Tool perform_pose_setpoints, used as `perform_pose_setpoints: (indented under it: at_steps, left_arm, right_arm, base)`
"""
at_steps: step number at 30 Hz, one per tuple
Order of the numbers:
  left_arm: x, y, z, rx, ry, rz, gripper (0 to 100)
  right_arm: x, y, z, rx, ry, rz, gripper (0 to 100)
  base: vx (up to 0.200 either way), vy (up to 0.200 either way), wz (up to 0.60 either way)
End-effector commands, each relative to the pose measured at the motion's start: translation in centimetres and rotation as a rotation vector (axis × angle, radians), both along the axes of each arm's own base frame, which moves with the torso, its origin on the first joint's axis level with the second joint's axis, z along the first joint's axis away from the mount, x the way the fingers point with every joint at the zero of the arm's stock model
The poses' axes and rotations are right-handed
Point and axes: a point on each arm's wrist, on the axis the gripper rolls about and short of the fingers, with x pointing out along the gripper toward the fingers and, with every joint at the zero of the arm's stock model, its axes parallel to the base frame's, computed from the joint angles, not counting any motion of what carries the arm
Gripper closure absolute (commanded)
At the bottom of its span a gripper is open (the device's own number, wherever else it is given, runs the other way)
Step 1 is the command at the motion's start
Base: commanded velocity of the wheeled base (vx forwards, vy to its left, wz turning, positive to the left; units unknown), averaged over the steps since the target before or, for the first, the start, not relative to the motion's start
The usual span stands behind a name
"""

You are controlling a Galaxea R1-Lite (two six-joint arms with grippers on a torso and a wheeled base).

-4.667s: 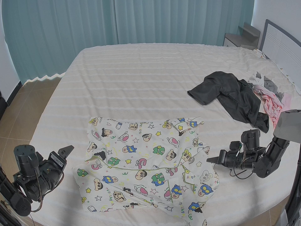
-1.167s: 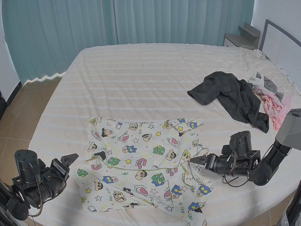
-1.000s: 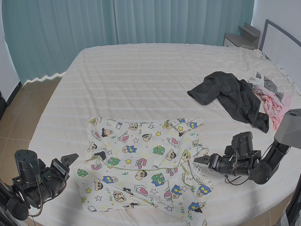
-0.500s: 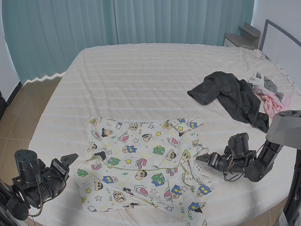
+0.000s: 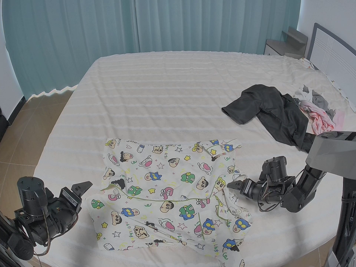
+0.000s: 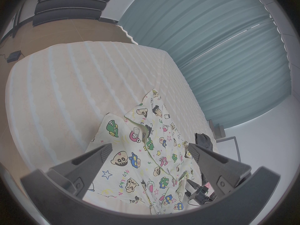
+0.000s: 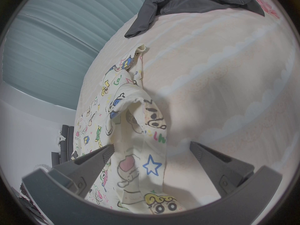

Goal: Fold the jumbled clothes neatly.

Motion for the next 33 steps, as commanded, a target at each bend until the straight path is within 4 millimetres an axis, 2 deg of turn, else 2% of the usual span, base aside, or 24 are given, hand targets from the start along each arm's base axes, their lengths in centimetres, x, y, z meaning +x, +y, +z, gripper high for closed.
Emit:
perform_pose_setpoints:
  at_steps: [1,16,25,27,33]
  left_arm:
    - [-0.2,0.1,-0.2,0.003,0.012,0.002,0]
    - [-0.2,0.1,-0.2,0.003,0.012,0.002,0]
    - [-0.2,0.1,-0.2,0.003,0.012,0.002,0]
    - [-0.2,0.1,-0.2,0.003,0.012,0.002,0]
    - [-0.2,0.1,-0.2,-0.001,0.013,0.004,0]
  right_arm:
    - [0.5,0.2,-0.5,0.0,0.003,0.001,100]
    - [0.4,-0.2,-0.3,-0.002,0.01,-0.065,100]
    - [-0.8,-1.1,1.6,0.001,-0.02,-0.091,100]
    - [-1.2,-2.0,2.1,-0.005,-0.026,-0.108,100]
    - [-0.7,-4.7,2.6,-0.009,-0.055,-0.183,100]
  base:
    - [0.0,0.0,0.0]
    - [0.0,0.0,0.0]
    - [0.0,0.0,0.0]
    - [0.0,0.0,0.0]
    - [0.0,0.0,0.0]
